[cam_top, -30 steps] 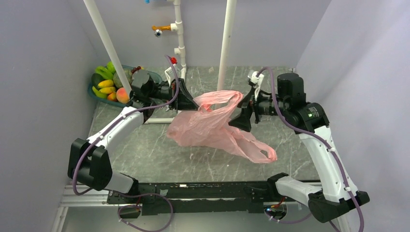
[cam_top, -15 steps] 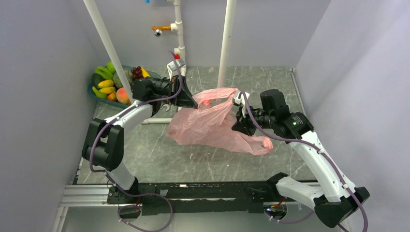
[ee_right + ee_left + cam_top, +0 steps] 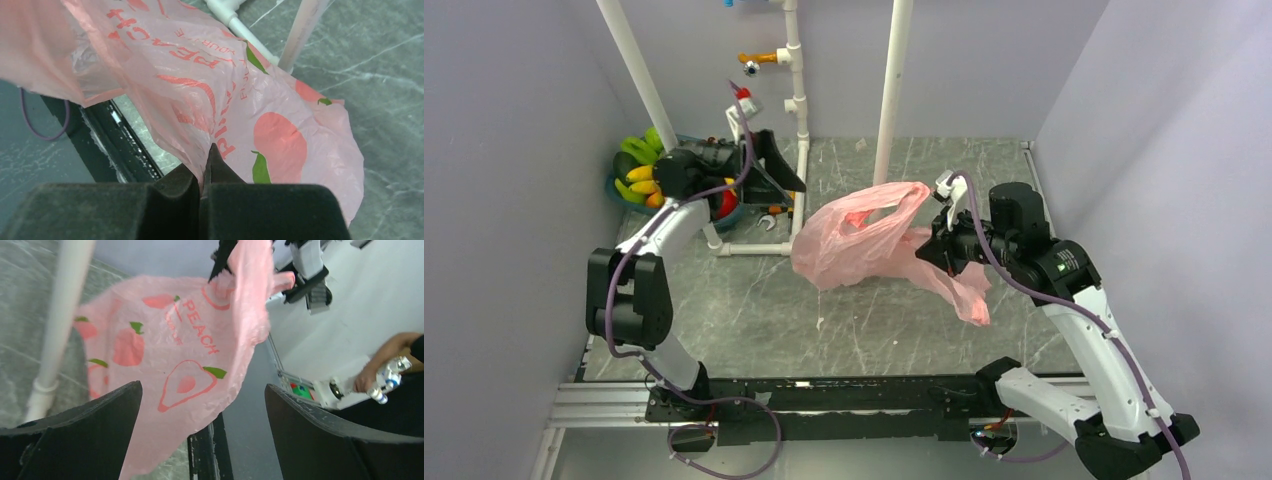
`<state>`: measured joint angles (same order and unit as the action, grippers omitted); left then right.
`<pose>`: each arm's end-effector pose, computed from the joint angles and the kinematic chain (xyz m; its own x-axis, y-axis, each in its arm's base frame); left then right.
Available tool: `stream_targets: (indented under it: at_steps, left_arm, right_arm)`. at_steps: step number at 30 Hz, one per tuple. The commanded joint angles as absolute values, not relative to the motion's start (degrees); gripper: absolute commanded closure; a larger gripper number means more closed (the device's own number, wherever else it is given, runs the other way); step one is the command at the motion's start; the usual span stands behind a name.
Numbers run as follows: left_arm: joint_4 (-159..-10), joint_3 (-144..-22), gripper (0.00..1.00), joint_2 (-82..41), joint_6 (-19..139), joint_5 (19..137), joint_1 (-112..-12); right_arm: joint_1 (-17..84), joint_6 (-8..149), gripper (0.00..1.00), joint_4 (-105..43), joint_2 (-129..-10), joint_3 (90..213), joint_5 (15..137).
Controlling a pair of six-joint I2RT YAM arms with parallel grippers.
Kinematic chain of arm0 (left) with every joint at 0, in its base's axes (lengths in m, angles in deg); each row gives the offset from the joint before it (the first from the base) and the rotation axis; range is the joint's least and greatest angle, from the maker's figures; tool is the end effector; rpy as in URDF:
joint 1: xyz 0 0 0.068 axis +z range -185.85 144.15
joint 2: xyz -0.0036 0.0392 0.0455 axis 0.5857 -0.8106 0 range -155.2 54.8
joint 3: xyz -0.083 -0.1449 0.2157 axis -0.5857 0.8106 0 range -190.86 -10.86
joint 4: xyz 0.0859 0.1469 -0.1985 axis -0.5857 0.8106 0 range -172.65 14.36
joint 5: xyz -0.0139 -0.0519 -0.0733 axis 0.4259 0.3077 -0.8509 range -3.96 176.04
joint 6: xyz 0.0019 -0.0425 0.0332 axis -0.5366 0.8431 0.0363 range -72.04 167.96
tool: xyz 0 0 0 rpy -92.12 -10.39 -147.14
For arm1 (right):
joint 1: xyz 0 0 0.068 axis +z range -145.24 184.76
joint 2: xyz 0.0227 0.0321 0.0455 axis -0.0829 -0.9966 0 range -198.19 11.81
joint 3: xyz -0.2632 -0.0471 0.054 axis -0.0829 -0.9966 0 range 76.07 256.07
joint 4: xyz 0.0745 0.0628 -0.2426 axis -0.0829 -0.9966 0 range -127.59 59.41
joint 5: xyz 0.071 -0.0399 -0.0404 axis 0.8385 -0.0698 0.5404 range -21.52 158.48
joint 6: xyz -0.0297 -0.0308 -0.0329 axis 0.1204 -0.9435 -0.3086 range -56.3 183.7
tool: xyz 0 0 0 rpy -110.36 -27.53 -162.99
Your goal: Place the fake fruits into the plastic bag and tie a complex knot
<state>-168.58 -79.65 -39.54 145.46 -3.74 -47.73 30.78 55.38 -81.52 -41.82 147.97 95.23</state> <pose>0.3093 -0.1016 0.3895 -0.5912 0.1203 -0.7975 0.7804 -0.1646 -0.6033 0.1424 0.0874 0.4027 -0.3739 -0.3262 -0.8682 -0.7946 0.5954 0.1185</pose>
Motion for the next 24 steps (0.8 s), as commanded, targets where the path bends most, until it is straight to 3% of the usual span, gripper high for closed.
stream_targets:
  at_steps: [1, 5, 13, 16, 18, 19, 20, 21, 24]
  left_arm:
    - [-177.55, -86.14, 0.01, -39.76, 152.42, -15.16, -42.17]
    - [-176.79, -90.14, 0.00, -40.50, 158.66, -15.32, -39.99]
    - [-156.73, -81.41, 0.01, -27.37, 148.29, -5.13, -46.28]
    - [-128.47, -76.67, 0.01, -23.46, 136.85, 3.20, -46.77]
    - [-87.24, -81.06, 0.01, -18.67, 105.70, 13.53, -47.12]
    - [-61.24, -89.39, 0.01, -18.14, 85.31, 24.22, -49.37]
    - [-47.62, -96.72, 0.01, -17.94, 70.20, 39.74, -53.16]
    - [-40.99, -100.86, 0.00, -17.36, 61.48, 48.64, -56.78]
    - [-46.98, -93.94, 0.01, -10.57, 56.95, 60.80, -57.60]
  right_arm:
    - [30.01, 60.44, 1.00, -81.61, -42.31, 146.62, 97.82]
    - [29.98, 60.10, 1.00, -80.78, -42.33, 145.57, 96.91]
    - [29.90, 58.46, 1.00, -82.41, -44.04, 146.90, 95.84]
    - [29.92, 58.11, 1.00, -82.61, -43.99, 146.69, 95.29]
    - [29.89, 58.19, 1.00, -82.98, -44.13, 147.06, 94.89]
    - [29.94, 58.16, 1.00, -83.32, -44.29, 147.47, 94.87]
    - [29.90, 58.10, 1.00, -83.59, -44.49, 147.81, 95.03]
    - [29.92, 58.07, 1.00, -83.82, -44.48, 148.07, 95.21]
    - [29.92, 57.99, 1.00, -83.67, -43.95, 147.60, 96.09]
